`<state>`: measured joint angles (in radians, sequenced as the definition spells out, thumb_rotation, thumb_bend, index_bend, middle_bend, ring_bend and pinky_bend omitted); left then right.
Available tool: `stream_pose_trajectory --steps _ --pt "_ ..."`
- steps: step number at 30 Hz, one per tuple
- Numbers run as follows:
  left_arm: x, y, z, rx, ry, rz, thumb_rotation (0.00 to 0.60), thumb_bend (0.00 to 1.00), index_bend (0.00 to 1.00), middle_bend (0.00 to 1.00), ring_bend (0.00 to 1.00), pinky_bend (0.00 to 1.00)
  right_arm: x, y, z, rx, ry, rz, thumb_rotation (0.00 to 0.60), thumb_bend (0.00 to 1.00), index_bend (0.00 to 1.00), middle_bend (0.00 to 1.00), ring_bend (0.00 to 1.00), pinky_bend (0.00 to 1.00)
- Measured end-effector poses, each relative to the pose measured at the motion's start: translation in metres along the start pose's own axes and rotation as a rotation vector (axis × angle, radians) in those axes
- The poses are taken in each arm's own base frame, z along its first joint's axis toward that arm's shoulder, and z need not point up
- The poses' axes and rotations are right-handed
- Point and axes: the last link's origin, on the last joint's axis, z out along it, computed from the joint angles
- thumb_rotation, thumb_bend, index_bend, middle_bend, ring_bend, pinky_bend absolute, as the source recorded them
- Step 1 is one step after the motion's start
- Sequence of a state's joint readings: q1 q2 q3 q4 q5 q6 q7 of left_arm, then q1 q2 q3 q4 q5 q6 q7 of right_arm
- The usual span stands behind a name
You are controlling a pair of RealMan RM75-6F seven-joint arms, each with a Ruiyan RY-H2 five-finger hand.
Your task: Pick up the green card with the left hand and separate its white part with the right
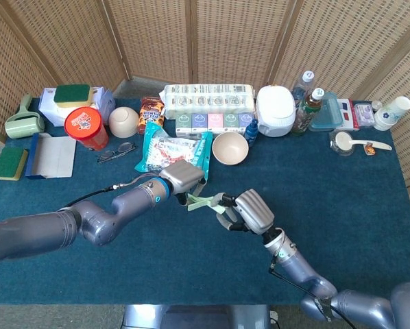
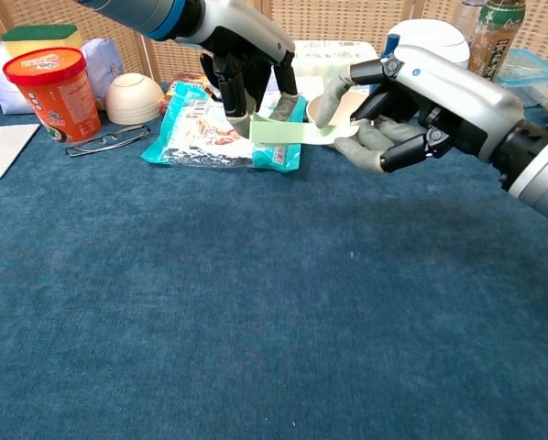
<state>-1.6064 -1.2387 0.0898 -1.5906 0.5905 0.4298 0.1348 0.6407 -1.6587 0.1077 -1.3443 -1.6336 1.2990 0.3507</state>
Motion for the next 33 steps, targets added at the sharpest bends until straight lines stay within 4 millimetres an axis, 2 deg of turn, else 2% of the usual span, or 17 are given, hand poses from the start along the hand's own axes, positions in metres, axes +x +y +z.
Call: stream_pose_trajectory --steps 24,33 --pt "0.001 -0.002 -0.003 -0.007 -0.001 -0.011 0.600 0.43 0.63 1.00 1.00 1.00 0.001 0.006 0.001 -0.010 0.015 -0.050 0.600 0.46 0.44 0.88 0.99 0.96" --pt "0.001 -0.007 -0.002 0.007 0.007 -0.009 0.600 0.43 0.63 1.00 1.00 1.00 0.009 0.011 -0.004 -0.019 0.025 -0.068 0.600 0.46 0.39 0.86 0.97 0.94"
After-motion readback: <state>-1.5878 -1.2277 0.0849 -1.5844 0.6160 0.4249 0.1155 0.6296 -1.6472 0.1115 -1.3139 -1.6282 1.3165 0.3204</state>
